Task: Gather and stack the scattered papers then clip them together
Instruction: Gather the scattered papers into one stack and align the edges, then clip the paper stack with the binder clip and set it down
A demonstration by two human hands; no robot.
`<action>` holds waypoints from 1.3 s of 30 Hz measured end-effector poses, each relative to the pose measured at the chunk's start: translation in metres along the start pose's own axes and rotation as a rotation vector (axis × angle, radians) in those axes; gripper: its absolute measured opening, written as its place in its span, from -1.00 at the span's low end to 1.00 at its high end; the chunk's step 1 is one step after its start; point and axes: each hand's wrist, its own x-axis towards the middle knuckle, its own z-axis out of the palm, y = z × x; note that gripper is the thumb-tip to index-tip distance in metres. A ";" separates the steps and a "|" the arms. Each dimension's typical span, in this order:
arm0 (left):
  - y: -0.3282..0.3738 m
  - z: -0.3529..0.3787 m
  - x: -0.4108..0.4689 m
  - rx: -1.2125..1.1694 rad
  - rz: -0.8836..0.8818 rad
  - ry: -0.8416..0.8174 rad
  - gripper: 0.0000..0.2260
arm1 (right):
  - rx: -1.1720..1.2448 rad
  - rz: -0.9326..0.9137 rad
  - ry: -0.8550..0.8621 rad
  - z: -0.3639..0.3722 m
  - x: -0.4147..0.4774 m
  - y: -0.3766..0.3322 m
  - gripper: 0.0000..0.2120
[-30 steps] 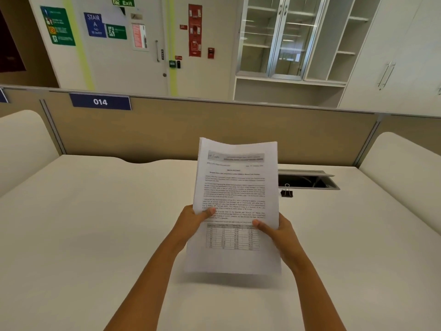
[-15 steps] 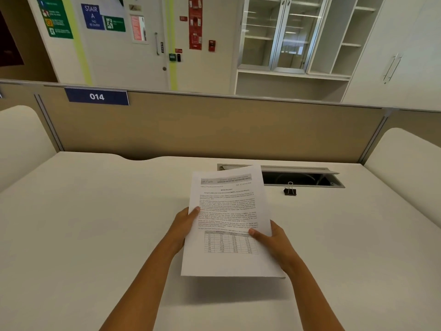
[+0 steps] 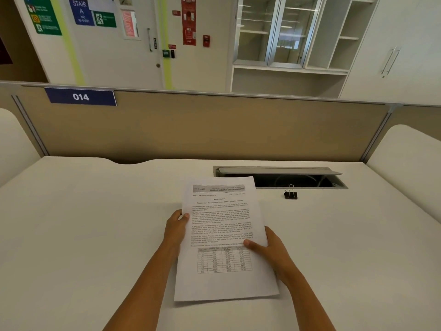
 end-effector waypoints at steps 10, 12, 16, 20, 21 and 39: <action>-0.013 0.011 0.008 0.102 0.137 0.091 -0.80 | -0.353 -0.132 0.618 -0.061 0.080 0.001 -0.63; -0.016 0.012 0.008 0.116 0.178 0.106 -0.80 | -0.558 -0.115 0.657 -0.077 0.103 -0.005 -0.59; -0.021 0.013 0.005 0.123 0.233 0.119 -0.83 | -0.785 -0.043 0.624 -0.099 0.138 -0.022 -0.53; -0.021 0.014 0.006 0.086 0.261 0.117 -0.85 | -0.887 -0.045 0.518 -0.112 0.157 -0.024 -0.62; -0.021 0.013 0.006 0.076 0.265 0.111 -0.84 | -0.870 -0.050 0.517 -0.113 0.159 -0.025 -0.66; -0.024 0.003 -0.006 0.084 0.211 0.011 -0.79 | -0.108 -0.070 0.267 -0.071 0.082 -0.064 -0.79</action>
